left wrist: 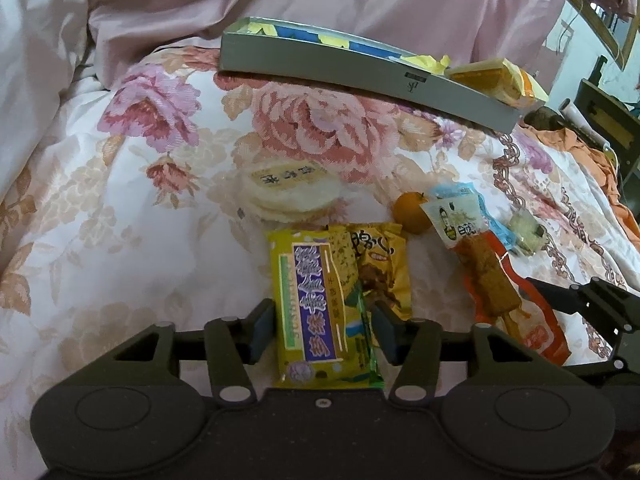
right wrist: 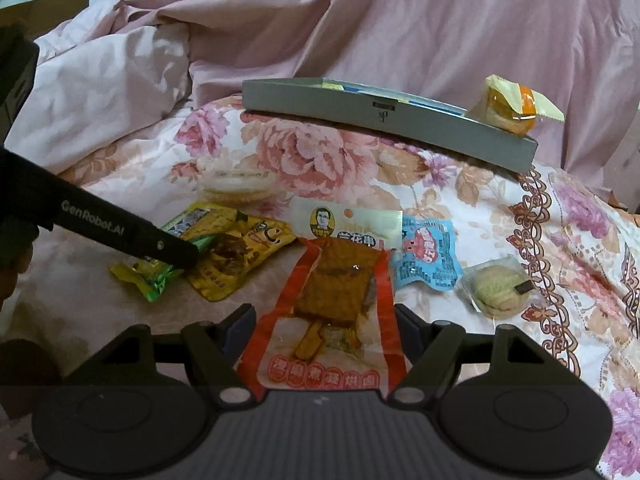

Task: Organize snacks
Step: 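Grasp the yellow biscuit pack with the left tool while the right tool grasps the red tofu snack, then lift the yellow biscuit pack with the left tool while the right tool lifts the red tofu snack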

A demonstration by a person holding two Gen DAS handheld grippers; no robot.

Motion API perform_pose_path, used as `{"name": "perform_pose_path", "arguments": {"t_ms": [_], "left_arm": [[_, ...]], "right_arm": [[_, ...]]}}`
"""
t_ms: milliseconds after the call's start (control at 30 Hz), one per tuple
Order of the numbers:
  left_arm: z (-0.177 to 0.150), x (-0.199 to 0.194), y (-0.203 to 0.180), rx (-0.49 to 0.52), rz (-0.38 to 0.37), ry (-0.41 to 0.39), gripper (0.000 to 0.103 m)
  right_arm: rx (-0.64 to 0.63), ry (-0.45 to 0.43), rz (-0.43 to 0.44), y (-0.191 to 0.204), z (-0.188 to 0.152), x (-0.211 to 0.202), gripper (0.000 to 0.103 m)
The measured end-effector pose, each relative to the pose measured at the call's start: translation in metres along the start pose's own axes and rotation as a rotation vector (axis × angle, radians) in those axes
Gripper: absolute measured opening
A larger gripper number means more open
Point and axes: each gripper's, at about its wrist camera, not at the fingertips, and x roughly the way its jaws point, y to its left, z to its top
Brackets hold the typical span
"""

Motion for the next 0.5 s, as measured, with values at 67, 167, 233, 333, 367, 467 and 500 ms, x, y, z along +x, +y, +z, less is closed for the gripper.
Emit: {"name": "perform_pose_path", "arguments": {"t_ms": [67, 167, 233, 333, 367, 467, 500], "left_arm": [[0.000, 0.004, -0.002, 0.014, -0.004, 0.000, 0.065], [0.000, 0.006, -0.004, 0.030, -0.010, -0.002, 0.072], [0.000, 0.007, -0.005, 0.040, -0.014, -0.003, 0.074], [-0.001, 0.007, -0.005, 0.043, -0.011, -0.004, 0.073], [-0.001, 0.007, -0.006, 0.047, -0.008, -0.005, 0.072], [-0.002, 0.008, -0.008, 0.080, 0.022, -0.005, 0.062], [-0.002, 0.008, -0.008, 0.090, 0.030, -0.005, 0.057]], "right_arm": [[0.009, 0.000, -0.010, 0.000, -0.001, 0.003, 0.079], [0.001, -0.009, -0.031, 0.002, -0.001, 0.009, 0.080], [-0.018, -0.017, -0.046, 0.007, -0.001, 0.011, 0.083], [-0.043, -0.023, -0.054, 0.013, -0.001, 0.014, 0.086], [-0.049, -0.022, -0.054, 0.014, -0.001, 0.015, 0.086], [-0.057, -0.013, -0.059, 0.016, -0.002, 0.016, 0.078], [-0.053, -0.009, -0.059, 0.016, -0.003, 0.016, 0.078]]}}
